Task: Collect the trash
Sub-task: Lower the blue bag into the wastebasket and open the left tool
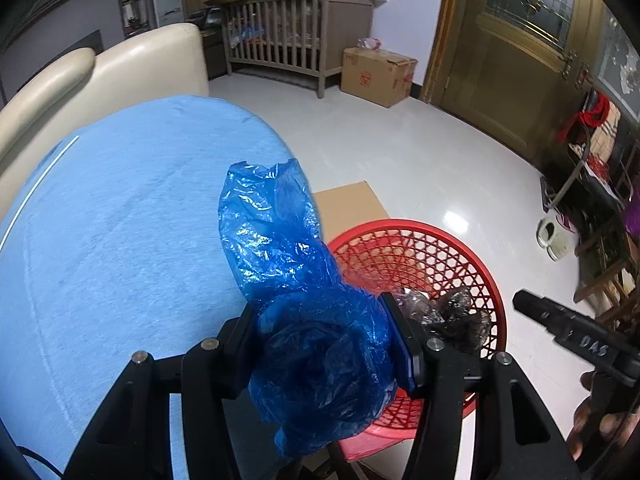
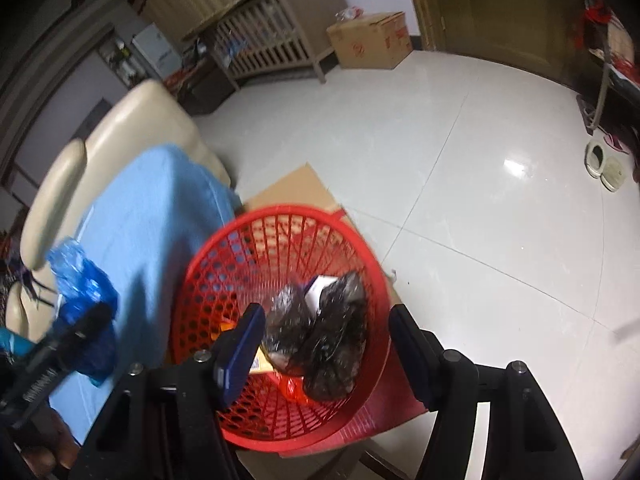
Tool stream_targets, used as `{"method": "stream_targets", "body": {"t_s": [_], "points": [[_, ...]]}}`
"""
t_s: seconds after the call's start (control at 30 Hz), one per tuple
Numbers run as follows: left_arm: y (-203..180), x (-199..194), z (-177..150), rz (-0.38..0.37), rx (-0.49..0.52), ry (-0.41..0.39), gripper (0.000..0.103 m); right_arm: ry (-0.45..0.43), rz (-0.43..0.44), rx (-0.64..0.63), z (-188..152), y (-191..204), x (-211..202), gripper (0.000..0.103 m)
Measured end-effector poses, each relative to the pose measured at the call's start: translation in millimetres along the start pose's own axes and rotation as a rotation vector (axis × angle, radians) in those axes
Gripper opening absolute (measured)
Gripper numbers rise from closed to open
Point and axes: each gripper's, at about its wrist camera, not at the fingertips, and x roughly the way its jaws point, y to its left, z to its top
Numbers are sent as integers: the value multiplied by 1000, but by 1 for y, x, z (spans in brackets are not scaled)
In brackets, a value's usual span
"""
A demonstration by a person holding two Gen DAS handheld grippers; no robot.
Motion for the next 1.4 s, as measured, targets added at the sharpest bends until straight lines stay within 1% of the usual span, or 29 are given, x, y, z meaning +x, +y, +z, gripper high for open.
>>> {"method": "stream_targets", "body": {"t_s": [0.13,0.37,0.67,0.83,0.93,1.03,1.17,1.2,1.4], "points": [[-15,11,4,-15,23,22,58,-13,16,26,3,-8,-4,68],[-37,28,4,-28,66,51,58,-41,8,28,2,-13,-12,68],[-45,44,0,-26,84,85,58,-122,3,33,8,-16,-31,68],[-48,54,-2,-22,91,105,59,-141,7,32,11,-16,-37,68],[-52,60,-3,-18,100,116,60,-142,12,29,12,-14,-38,68],[-57,68,-4,-8,122,143,65,-148,15,25,11,-13,-41,68],[-58,71,-8,-3,132,154,75,-155,16,18,11,-12,-45,68],[-58,71,-8,2,135,154,76,-156,16,17,11,-11,-45,68],[-52,61,-9,-12,121,137,76,-157,17,7,9,-6,-45,68]]}}
